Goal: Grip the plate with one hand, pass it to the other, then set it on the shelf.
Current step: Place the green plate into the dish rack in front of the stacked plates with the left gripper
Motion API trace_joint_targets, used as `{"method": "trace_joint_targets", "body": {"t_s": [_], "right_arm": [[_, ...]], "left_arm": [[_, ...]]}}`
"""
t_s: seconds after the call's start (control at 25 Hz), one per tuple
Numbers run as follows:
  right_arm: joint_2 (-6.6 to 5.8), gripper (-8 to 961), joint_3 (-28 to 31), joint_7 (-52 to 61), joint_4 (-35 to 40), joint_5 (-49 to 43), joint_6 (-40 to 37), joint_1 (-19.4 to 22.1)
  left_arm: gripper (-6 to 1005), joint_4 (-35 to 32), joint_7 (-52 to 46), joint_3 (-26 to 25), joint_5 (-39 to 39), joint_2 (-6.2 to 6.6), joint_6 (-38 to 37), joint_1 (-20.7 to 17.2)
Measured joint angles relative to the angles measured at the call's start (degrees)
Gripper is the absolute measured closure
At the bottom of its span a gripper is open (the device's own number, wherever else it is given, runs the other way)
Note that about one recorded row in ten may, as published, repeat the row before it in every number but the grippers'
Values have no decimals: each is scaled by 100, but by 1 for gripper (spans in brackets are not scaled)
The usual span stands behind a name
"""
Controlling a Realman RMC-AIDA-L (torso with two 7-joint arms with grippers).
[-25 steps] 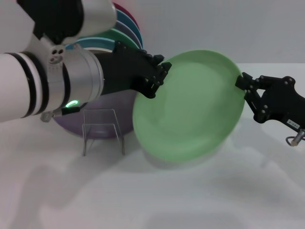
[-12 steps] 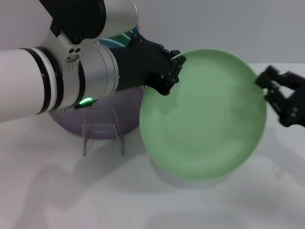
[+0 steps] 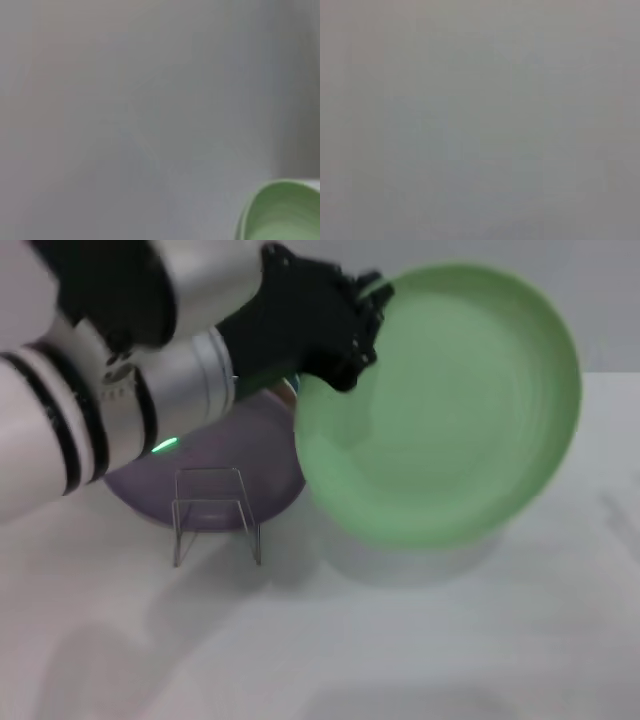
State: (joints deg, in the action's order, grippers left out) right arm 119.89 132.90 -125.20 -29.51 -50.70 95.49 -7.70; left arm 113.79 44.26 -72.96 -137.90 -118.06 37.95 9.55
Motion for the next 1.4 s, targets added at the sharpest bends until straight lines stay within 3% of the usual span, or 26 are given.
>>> {"method": "trace_joint_targets", "body": {"t_s": [0.16,0.2,0.32,0.36,0.44,0.56,0.72,0.84,0.88,0.92,0.96,1.04,1.08,1.12,1.16,1.2,1.24,1.4], "right_arm": [[0,398,300,74,88,41,2,50],[0,360,323,78,91,41,-16,54],[-1,214,356,139,102,27,-71,22],[-2,214,357,174,103,25,-88,11],[-6,215,358,204,103,23,-122,-1],[-12,215,358,251,140,20,-197,-34],[-23,214,358,345,172,19,-229,-62],[-26,214,331,356,174,12,-232,-67],[-26,214,320,356,174,-2,-223,-68],[-27,214,315,358,174,-30,-211,-67],[-27,214,315,358,174,-30,-211,-67],[-27,213,315,380,174,-47,-208,-66],[-27,213,315,412,174,-50,-207,-65],[-27,213,315,485,174,-52,-192,-65],[-27,213,314,515,174,-53,-179,-63],[-27,213,315,518,174,-53,-163,-58],[-23,213,315,519,174,-54,-143,-45],[-10,212,317,525,174,-54,-114,-11]], "left_arm": [[944,13,1296,792,89,12,-2094,-811],[944,-100,1832,1189,50,16,-3035,-1020],[943,-644,2405,1938,-390,39,-4944,-1176],[943,-826,2396,2086,-547,52,-5469,-1174],[943,-1377,2082,2473,-1013,166,-6734,-1115],[944,-2256,831,2821,-2032,484,-8585,-929],[945,-3421,-984,2669,-2772,757,-10403,-680],[945,-4256,-1692,2300,-2761,799,-11089,-588],[946,-4453,-1841,2191,-2772,779,-11196,-554],[946,-5397,-2202,1838,-2769,696,-11743,-314],[946,-5397,-2202,1838,-2769,696,-11743,-314],[947,-6397,-2355,1636,-2768,627,-12478,75],[947,-6397,-2355,1636,-2768,627,-12478,75],[947,-8069,-2739,1383,-2767,488,-13561,798],[949,-8632,-2960,1278,-2767,430,-13856,1032],[949,-8632,-2960,1278,-2767,430,-13856,1032],[949,-9288,-3199,1188,-2766,381,-14188,1295],[949,-9760,-3229,1246,-2769,423,-14287,1500]]}}
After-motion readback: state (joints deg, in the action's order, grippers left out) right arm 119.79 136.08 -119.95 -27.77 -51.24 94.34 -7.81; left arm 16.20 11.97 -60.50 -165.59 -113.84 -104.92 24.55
